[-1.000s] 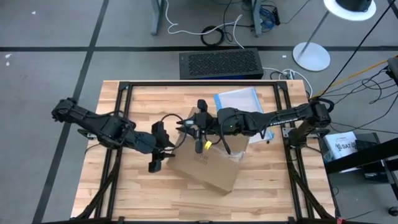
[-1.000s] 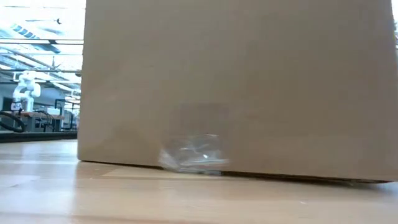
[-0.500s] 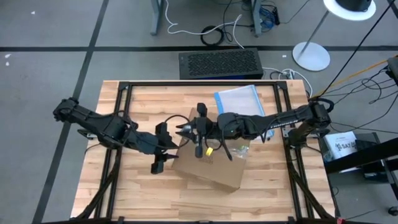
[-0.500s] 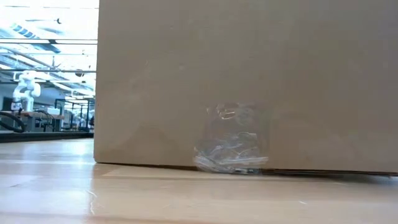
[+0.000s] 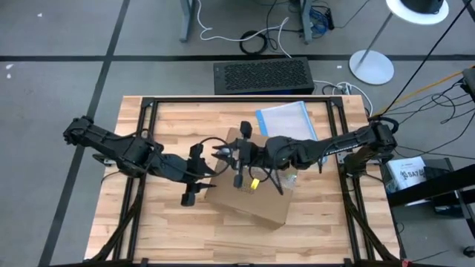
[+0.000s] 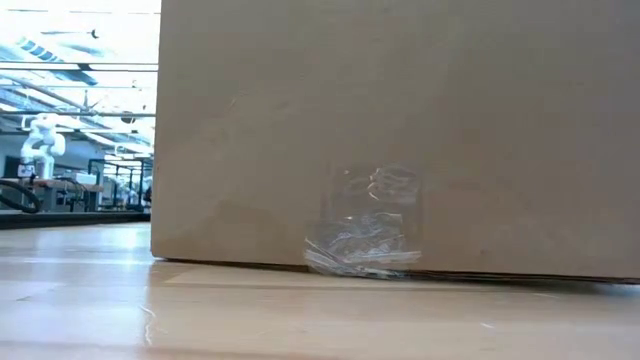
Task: Unpack boxes
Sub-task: Open the cardboard box using the gray cutter
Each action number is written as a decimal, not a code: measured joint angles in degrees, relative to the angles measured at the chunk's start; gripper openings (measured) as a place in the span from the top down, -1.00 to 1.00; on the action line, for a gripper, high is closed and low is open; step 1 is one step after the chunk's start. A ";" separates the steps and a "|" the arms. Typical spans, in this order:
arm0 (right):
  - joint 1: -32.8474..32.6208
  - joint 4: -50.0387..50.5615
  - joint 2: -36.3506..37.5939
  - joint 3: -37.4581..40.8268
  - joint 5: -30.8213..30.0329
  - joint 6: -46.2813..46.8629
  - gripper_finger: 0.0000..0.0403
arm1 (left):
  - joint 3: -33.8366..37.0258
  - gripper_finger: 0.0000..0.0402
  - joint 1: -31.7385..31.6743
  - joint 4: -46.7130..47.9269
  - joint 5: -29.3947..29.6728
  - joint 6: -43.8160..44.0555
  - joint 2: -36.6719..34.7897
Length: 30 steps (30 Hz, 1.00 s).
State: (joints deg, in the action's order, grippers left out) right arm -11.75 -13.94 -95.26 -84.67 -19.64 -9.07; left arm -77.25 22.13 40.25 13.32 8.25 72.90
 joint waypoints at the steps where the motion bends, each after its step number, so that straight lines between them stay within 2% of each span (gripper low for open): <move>1: 0.02 -0.73 0.04 -0.02 -0.05 -0.09 0.66 | 0.00 0.15 -0.20 0.09 -0.03 -0.15 -0.02; 4: 0.02 -1.70 0.02 -0.02 -0.54 -0.62 0.66 | -0.09 0.15 -1.42 0.69 -2.09 -0.01 0.61; 8: -0.78 2.33 0.16 -0.04 -5.55 -0.72 0.66 | -0.09 0.15 -1.97 1.54 -2.60 -0.18 1.33; 12: -3.78 8.60 2.12 -0.03 -12.16 -2.04 0.66 | -0.09 0.15 -2.53 1.42 -2.47 -3.45 1.29; 19: -11.70 17.64 7.26 -0.17 -26.38 -0.40 0.66 | -0.09 0.15 -7.56 -0.54 -2.68 -11.21 1.33; 26: -18.27 24.73 7.56 -0.17 -35.25 7.90 0.66 | -0.15 0.15 -15.23 -5.77 -11.03 -19.00 1.32; 30: -20.25 27.70 7.51 -0.17 -40.62 12.37 0.66 | -0.15 0.15 -20.77 -5.81 -18.78 -20.15 3.39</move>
State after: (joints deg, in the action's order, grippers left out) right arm -31.99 13.75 -87.74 -84.84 -60.27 3.30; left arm -77.41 1.36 34.44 -5.46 -11.90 76.29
